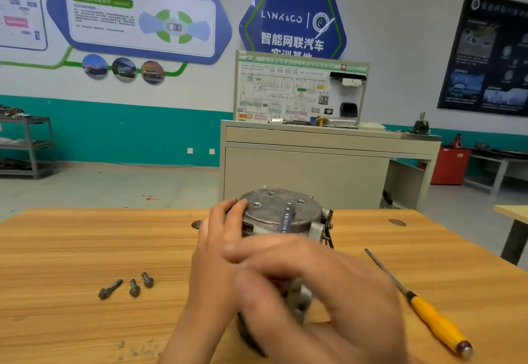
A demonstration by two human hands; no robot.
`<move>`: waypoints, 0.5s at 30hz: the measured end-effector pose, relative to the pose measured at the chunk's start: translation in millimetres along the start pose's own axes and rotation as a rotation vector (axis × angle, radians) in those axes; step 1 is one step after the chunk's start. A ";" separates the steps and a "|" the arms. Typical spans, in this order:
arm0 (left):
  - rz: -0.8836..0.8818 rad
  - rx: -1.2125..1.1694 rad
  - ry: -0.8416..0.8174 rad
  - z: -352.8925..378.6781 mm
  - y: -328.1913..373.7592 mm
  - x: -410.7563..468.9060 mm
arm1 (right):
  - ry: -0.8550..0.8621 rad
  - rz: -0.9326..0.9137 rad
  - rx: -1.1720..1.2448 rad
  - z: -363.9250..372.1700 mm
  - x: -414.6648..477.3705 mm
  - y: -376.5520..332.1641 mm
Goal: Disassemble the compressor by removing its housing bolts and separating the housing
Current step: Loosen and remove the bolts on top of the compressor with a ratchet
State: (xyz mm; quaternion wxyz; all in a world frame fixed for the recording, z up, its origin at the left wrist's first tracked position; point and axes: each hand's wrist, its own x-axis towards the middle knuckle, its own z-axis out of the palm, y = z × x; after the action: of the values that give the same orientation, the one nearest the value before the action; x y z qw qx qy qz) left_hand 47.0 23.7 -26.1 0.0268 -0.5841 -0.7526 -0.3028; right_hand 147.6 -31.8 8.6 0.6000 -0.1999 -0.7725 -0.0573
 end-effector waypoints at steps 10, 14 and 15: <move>0.351 -0.459 0.271 29.0 -4.0 23.6 | 0.151 0.468 -0.564 -85.4 -5.1 138.0; 0.367 -0.463 0.285 29.6 -2.1 21.4 | -0.338 0.641 -0.633 -48.1 45.6 196.8; 0.361 -0.464 0.291 29.4 -1.7 21.1 | -0.481 0.655 -0.615 -33.9 62.1 202.3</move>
State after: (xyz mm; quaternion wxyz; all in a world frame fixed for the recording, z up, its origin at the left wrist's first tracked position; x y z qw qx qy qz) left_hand 48.0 56.0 -42.5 0.0534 -0.6491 -0.5362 -0.5370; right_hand 242.3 156.8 46.2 0.3050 -0.6067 -0.7328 -0.0432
